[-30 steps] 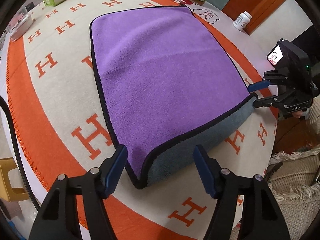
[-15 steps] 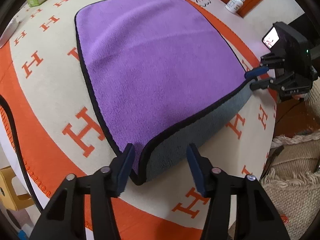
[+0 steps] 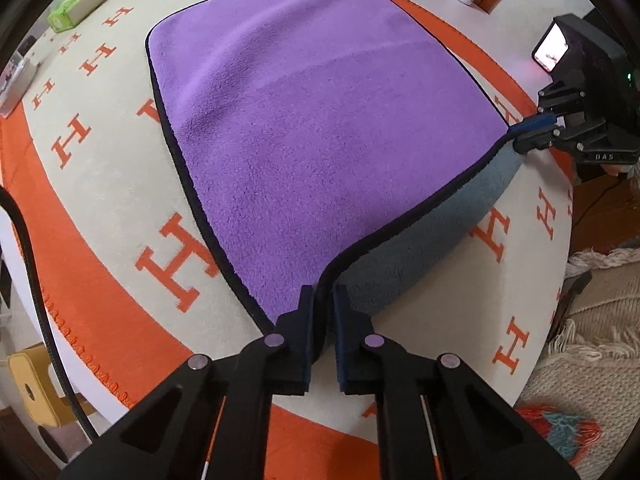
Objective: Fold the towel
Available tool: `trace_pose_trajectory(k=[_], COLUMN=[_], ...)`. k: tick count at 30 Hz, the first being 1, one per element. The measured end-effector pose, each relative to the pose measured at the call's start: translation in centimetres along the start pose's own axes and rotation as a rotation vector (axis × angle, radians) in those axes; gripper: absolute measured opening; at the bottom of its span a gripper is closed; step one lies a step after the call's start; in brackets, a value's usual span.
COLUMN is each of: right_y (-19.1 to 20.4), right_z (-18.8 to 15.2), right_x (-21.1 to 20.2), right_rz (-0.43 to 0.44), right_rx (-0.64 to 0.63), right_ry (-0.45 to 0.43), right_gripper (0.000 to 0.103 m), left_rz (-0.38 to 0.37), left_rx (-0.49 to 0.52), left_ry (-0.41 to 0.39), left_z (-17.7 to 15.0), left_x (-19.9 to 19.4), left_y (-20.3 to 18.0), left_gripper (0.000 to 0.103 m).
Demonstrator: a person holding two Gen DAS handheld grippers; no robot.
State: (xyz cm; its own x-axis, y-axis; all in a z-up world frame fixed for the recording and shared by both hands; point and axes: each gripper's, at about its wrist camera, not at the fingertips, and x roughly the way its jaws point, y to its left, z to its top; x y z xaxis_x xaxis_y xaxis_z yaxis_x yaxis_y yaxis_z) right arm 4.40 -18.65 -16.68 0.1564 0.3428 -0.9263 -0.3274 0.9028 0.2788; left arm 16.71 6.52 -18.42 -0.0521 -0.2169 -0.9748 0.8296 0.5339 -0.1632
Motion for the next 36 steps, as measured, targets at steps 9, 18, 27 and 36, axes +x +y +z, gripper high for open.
trace_pose_trajectory(k=[9, 18, 27, 36], right_y=[0.4, 0.4, -1.9, -5.7], right_z=[0.1, 1.6, 6.1, 11.6], right_x=[-1.0, -2.6, -4.6, -6.0], right_rz=[-0.025, -0.104, -0.241, -0.342], right_rx=[0.012, 0.048, 0.106, 0.146], right_ry=[-0.039, -0.110, -0.178, -0.234], right_gripper=[0.005, 0.005, 0.005, 0.005], left_rz=[0.150, 0.300, 0.432, 0.521], left_rx=[-0.009, -0.032, -0.117, -0.188], left_ry=[-0.024, -0.069, -0.169, -0.220], left_z=[0.1, 2.2, 8.4, 14.9], left_x=[-0.6, -2.1, -4.6, -5.0], left_y=[-1.4, -2.8, -0.3, 3.2], left_gripper=[0.005, 0.005, 0.005, 0.005])
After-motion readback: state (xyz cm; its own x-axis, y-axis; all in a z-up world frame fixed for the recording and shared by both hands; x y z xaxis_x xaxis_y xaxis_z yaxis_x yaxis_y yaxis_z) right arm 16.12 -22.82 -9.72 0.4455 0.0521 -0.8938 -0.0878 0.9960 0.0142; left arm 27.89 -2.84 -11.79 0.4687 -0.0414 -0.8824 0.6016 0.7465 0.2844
